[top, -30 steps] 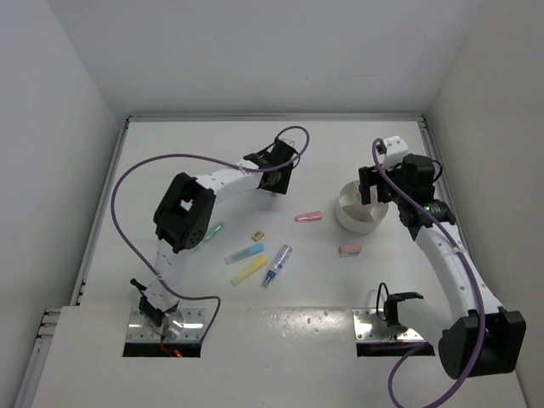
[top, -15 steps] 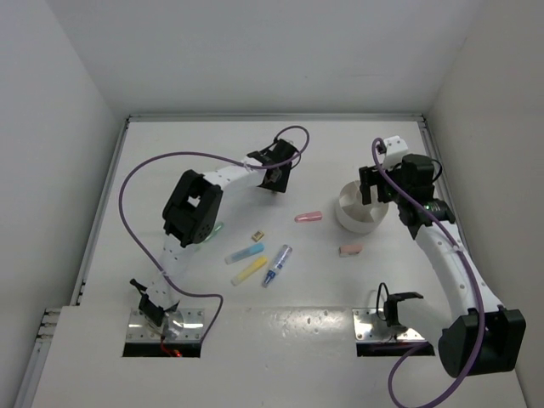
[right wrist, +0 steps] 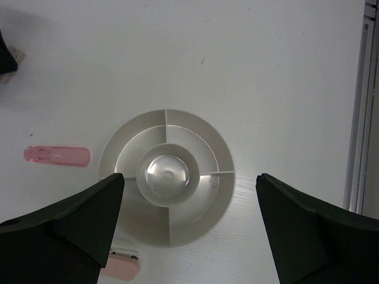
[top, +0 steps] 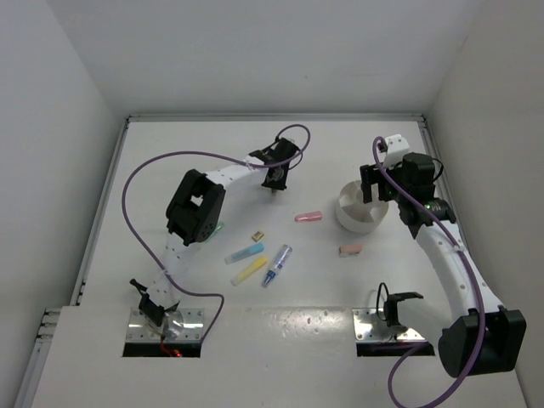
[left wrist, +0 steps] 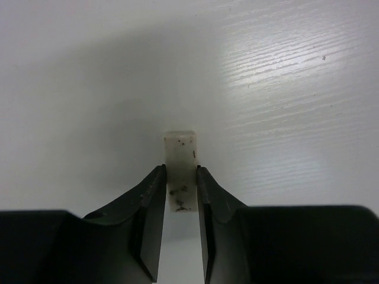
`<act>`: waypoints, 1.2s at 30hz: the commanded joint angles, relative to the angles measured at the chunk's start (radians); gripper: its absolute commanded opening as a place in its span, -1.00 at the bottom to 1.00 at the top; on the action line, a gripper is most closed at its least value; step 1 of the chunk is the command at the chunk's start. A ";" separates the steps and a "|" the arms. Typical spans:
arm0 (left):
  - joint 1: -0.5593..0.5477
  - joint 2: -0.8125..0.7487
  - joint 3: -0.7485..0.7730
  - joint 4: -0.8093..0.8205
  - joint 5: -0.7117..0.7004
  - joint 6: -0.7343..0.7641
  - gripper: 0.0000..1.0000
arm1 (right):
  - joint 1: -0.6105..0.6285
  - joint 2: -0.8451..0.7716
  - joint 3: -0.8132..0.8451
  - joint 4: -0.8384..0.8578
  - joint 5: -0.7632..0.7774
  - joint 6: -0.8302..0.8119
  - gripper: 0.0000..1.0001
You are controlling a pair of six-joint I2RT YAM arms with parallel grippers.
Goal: Sort the stationery into containers
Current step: Pick up the stationery from the center of the board.
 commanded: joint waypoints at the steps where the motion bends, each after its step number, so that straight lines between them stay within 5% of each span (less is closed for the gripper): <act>1: 0.014 0.015 0.041 0.006 0.016 -0.011 -0.38 | -0.006 0.002 0.040 0.024 0.012 -0.001 0.86; 6: 0.014 0.015 0.042 -0.004 0.016 -0.011 -0.27 | -0.006 0.002 0.040 0.015 0.012 -0.001 0.86; 8: 0.014 0.024 0.042 -0.014 0.016 -0.011 -0.05 | -0.006 0.002 0.040 0.015 0.012 -0.001 0.86; 12: 0.014 0.033 0.051 -0.024 0.016 -0.011 -0.05 | -0.006 -0.007 0.040 0.015 0.012 -0.001 0.86; 21: 0.014 -0.034 0.042 -0.024 0.070 -0.020 -0.99 | -0.006 -0.007 0.040 0.015 0.022 -0.001 0.89; 23: 0.003 -0.089 0.019 0.049 0.141 -0.020 -1.00 | -0.006 -0.007 0.040 0.015 0.012 -0.001 0.43; 26: -0.038 -0.258 -0.157 0.230 0.301 -0.020 -1.00 | -0.006 -0.007 0.040 0.015 0.012 -0.001 -0.79; 30: -0.058 -0.408 -0.363 0.557 0.468 -0.020 -1.00 | -0.006 0.002 0.040 0.015 0.012 -0.001 -0.83; 36: -0.089 -0.358 -0.319 0.676 0.695 -0.030 -1.00 | -0.006 0.013 0.040 0.024 0.021 -0.001 -0.62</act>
